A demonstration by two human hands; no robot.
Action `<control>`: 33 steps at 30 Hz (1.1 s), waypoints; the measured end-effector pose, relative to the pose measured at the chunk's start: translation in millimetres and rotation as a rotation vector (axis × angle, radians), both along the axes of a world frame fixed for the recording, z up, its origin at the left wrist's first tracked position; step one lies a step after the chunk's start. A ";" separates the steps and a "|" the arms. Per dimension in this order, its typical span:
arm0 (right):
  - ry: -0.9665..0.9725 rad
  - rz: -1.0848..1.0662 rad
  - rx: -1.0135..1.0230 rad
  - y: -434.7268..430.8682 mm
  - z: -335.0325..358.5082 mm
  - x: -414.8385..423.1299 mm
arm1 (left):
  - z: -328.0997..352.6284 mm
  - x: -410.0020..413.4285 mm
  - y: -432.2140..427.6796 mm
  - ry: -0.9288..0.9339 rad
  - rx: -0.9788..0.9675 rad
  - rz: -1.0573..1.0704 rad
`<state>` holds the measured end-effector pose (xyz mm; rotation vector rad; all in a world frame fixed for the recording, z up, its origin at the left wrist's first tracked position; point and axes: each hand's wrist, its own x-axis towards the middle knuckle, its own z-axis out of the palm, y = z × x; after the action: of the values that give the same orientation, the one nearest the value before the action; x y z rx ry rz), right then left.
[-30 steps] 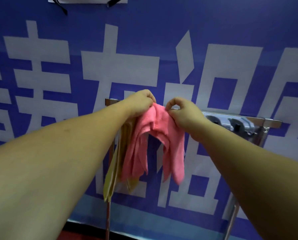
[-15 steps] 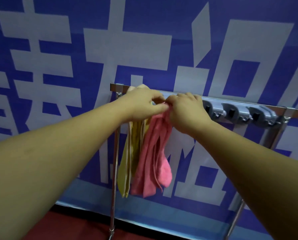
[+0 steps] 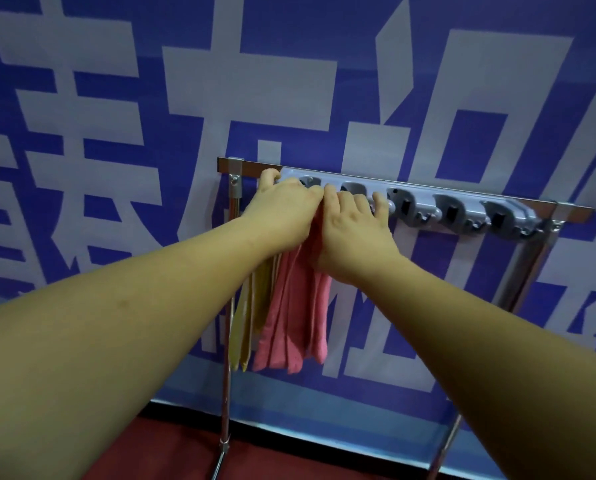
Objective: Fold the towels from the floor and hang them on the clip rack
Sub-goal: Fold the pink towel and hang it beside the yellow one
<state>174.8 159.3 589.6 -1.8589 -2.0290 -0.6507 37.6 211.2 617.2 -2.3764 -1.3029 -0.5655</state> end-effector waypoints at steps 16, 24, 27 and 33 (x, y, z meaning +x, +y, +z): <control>0.224 0.177 -0.095 -13.3 17.1 8.1 | -13.1 7.3 -7.6 -0.009 0.061 0.043; 0.031 -0.037 0.112 2.9 8.8 -6.4 | 10.3 -2.5 3.2 -0.091 0.078 -0.065; 0.137 -0.037 0.039 4.1 5.7 -0.1 | 3.4 -4.0 7.0 -0.041 0.100 -0.054; 0.233 -0.035 -0.120 3.5 0.9 13.2 | -0.6 -1.3 -1.3 -0.109 0.183 -0.172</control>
<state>188.0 162.8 590.5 -1.9391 -1.9253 -0.3086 36.3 209.9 616.6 -2.3451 -1.0456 -0.8385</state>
